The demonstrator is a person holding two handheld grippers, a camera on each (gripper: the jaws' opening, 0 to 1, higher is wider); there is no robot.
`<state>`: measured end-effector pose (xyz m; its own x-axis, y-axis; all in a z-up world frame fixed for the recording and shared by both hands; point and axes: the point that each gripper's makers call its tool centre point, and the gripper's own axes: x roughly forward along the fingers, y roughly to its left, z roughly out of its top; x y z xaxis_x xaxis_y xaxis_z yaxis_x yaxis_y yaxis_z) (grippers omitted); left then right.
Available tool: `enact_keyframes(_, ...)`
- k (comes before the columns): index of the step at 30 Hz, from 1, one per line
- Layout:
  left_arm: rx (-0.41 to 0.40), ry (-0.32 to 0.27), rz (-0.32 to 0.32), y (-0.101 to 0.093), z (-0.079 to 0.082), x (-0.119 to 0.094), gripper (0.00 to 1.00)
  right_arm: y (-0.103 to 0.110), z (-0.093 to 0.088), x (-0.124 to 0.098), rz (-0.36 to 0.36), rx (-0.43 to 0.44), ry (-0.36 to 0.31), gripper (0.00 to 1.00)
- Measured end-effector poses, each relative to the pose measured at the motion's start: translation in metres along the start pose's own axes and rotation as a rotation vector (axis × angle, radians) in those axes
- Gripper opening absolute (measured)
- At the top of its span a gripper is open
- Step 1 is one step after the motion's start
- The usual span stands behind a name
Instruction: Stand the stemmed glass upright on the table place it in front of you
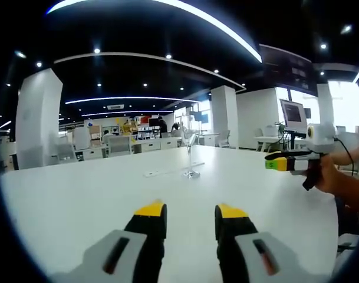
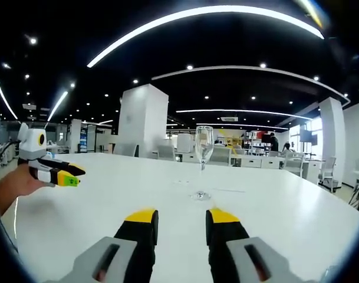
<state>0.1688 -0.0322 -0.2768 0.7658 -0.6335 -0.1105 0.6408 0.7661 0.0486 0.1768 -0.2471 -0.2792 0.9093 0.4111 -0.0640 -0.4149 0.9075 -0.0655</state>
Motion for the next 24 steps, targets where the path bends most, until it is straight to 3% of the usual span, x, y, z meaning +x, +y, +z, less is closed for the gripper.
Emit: enact_keyframes(24, -0.001, 0.001, -0.001, 0.0010, 0.0010, 0.0021, 0.33, -0.0003, -0.0026, 0.0006, -0.005, 0.007, 0.002, 0.35)
